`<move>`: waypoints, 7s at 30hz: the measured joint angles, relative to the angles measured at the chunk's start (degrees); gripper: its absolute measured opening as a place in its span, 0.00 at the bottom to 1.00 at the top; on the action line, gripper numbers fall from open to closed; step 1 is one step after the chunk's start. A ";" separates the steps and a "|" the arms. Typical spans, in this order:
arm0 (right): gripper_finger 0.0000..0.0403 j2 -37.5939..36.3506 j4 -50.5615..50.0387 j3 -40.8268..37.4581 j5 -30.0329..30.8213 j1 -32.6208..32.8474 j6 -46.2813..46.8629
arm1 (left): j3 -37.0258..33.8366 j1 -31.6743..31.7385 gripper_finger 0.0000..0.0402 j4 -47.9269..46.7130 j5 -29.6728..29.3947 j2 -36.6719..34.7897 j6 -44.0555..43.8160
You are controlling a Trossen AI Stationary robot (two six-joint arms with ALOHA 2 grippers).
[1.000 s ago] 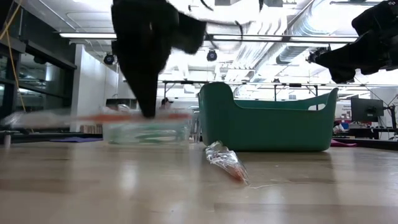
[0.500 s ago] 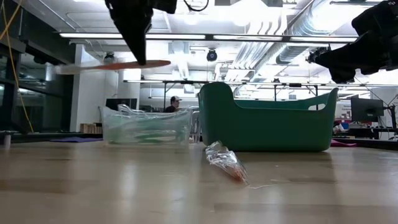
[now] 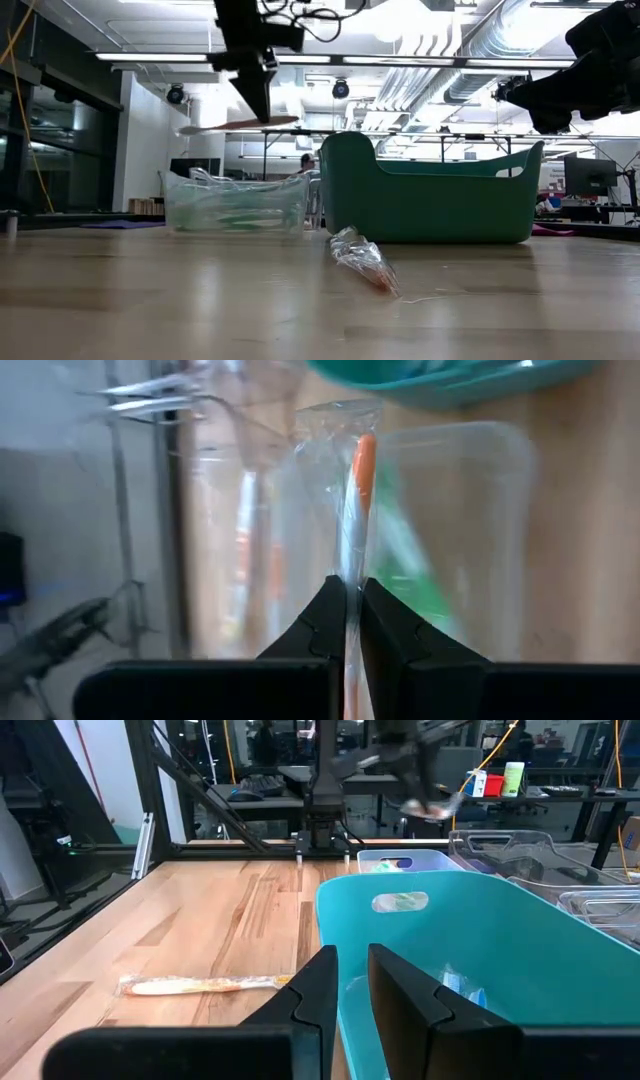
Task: Pick & Place Toothbrushes
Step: Put the orange toothbrush into the left transparent bin
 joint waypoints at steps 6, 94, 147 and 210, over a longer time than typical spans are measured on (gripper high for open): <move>0.13 0.00 0.00 0.00 0.00 0.01 0.01 | 0.00 8.04 0.02 5.47 0.94 0.02 11.19; 0.13 0.02 -0.01 0.01 0.00 0.01 0.00 | -0.04 -15.53 0.44 23.32 32.20 10.71 49.85; 0.13 0.01 -0.02 0.01 0.00 -0.01 0.00 | 0.72 -21.39 0.10 27.89 30.25 27.26 53.51; 0.13 0.37 0.09 0.01 0.02 0.01 0.00 | -4.15 30.93 0.05 17.81 24.51 6.83 28.43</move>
